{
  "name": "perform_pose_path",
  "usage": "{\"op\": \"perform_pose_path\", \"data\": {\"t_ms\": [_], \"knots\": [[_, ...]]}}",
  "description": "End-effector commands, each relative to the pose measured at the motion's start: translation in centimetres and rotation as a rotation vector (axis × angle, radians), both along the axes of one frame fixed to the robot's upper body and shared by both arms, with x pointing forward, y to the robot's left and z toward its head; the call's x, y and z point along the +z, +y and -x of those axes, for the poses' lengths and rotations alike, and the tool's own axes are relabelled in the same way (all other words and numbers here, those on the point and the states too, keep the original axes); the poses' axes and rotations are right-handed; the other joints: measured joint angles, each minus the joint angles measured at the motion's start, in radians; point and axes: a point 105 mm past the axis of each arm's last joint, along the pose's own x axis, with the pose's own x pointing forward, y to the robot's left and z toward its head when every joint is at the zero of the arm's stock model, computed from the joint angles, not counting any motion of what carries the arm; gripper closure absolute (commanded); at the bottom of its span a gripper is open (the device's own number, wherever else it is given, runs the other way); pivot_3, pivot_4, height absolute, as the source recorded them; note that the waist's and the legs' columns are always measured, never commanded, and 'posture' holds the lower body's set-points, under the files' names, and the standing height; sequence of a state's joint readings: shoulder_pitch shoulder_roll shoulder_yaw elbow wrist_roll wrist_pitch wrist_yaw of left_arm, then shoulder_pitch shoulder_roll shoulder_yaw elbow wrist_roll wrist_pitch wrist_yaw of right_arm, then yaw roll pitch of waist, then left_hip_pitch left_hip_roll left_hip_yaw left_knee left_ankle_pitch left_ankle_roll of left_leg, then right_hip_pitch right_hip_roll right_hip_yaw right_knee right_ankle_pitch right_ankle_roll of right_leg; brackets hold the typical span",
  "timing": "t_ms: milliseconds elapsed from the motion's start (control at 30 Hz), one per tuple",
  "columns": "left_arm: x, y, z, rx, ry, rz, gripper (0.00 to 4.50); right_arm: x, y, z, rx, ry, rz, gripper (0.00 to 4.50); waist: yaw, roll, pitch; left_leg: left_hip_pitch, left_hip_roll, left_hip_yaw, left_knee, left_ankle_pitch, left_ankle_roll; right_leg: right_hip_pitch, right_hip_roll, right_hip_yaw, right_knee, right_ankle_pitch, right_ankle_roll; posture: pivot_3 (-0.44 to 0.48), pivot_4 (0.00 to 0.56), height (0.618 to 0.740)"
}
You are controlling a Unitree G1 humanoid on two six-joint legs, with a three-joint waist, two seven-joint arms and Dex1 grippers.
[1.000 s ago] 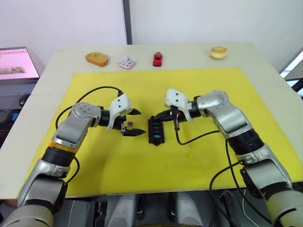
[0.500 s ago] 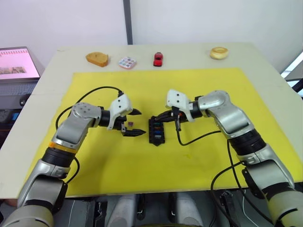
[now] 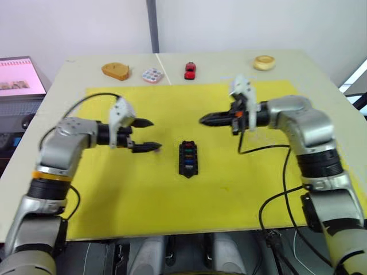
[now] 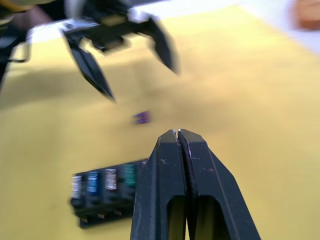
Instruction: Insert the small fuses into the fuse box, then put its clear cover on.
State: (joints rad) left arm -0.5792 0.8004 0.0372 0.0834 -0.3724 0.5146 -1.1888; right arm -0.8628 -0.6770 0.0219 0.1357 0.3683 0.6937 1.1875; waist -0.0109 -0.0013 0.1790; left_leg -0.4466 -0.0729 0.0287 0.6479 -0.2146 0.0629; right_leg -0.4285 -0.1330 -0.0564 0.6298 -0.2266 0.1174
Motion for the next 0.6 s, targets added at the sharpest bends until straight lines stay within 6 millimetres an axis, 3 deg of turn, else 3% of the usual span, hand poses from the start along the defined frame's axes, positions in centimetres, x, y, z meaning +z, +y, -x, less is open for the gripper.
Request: {"op": "perform_pose_path", "data": {"t_ms": [33, 100, 233, 300, 433, 600], "knots": [[1.3, 4.3, 0.2, 0.146, -0.048, 0.017, 0.0, 1.8, -6.0, -0.9, -0.226, -0.075, -0.028, 3.9, 0.004, 0.0, 0.0, 0.0, 0.0, 0.0, 0.0, 0.0, 0.0, 0.0, 0.0, 0.0, 0.0, 0.0, 0.0, 0.0, 0.15, 0.74], [1.0, 6.7, 0.6, 0.227, -0.049, -0.006, 0.0, 1.6, -9.6, -1.1, -0.355, -0.086, -0.022, 3.15, 0.005, 0.0, 0.0, 0.001, 0.0, 0.0, 0.0, -0.002, 0.003, 0.001, 0.0, 0.0, -0.001, 0.0, 0.0, 0.0, 0.15, 0.74], [-0.3, 12.2, 2.0, 0.421, -0.034, -0.029, 0.0, 0.6, -20.2, -0.2, -0.734, -0.118, 0.037, 1.07, 0.003, 0.001, 0.0, 0.001, 0.0, 0.0, -0.001, -0.004, 0.005, 0.001, -0.001, 0.0, -0.001, 0.0, 0.0, 0.0, 0.15, 0.74], [-0.8, 13.8, 2.4, 0.486, -0.033, -0.016, 0.0, 0.2, -23.5, 0.4, -0.856, -0.132, 0.053, 0.07, 0.0, 0.002, 0.001, 0.001, 0.0, 0.001, -0.002, -0.003, 0.003, 0.0, -0.001, 0.0, -0.001, 0.0, 0.0, 0.0, 0.15, 0.74], [-1.6, 14.9, 2.6, 0.544, -0.033, 0.03, 0.0, -1.5, -27.1, 1.2, -0.99, -0.13, 0.084, 0.03, -0.007, 0.002, 0.001, 0.003, 0.001, 0.002, -0.002, -0.003, 0.004, 0.001, -0.001, 0.001, -0.001, 0.0, 0.0, 0.0, 0.15, 0.74], [-1.7, 14.7, 2.3, 0.536, -0.045, 0.029, 0.0, -2.3, -27.2, 0.8, -0.992, -0.126, 0.095, 0.03, -0.01, 0.004, 0.001, 0.002, 0.002, 0.003, -0.004, -0.003, 0.004, 0.001, -0.001, 0.002, 0.0, 0.0, 0.0, 0.0, 0.15, 0.74]]}}
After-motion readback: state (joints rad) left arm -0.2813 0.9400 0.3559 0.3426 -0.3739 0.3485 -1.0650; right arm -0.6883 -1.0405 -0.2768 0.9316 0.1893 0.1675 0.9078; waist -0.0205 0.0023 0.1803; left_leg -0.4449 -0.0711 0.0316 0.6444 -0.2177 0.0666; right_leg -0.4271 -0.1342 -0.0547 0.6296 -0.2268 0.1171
